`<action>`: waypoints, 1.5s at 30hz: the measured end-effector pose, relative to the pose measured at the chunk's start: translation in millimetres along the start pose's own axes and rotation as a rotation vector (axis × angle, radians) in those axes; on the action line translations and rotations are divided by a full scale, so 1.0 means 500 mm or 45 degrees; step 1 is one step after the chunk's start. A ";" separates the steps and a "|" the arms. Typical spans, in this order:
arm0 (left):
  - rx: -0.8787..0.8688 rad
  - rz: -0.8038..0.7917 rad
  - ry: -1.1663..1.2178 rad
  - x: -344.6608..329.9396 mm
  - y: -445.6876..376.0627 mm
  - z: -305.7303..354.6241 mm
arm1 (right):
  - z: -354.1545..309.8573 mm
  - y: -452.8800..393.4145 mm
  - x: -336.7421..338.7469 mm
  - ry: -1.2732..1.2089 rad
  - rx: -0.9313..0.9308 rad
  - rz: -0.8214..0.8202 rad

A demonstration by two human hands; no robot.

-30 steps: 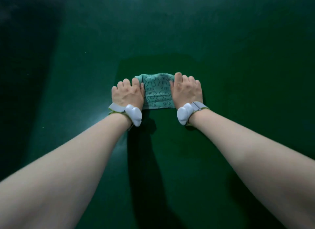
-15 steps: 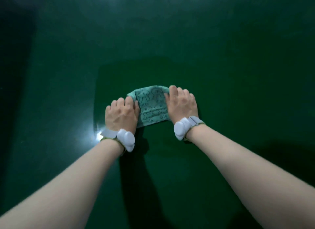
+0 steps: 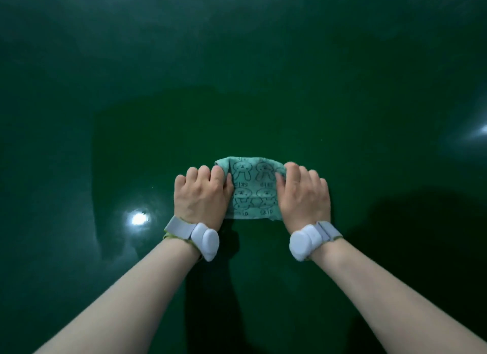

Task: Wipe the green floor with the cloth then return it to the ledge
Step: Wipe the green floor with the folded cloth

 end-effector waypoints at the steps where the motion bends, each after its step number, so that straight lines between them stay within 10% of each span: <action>1: 0.007 -0.008 -0.011 -0.006 -0.022 -0.001 | -0.001 -0.026 -0.004 0.011 0.001 0.003; 20: 0.014 -0.498 -0.094 -0.104 -0.398 -0.057 | -0.064 -0.433 -0.114 0.252 0.027 -0.228; 45: -0.215 -0.016 0.067 0.039 0.109 0.209 | 0.213 0.180 0.059 -0.017 -0.177 -0.058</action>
Point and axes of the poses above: each hand's wrist, its own y-axis away from the middle knuckle, its own x-axis out of the back of the hand, z = x × y, the point moved 4 cm from there along -y, towards the middle knuckle, and after that the axes turned 13 degrees about -x, right-handed, at the moved point
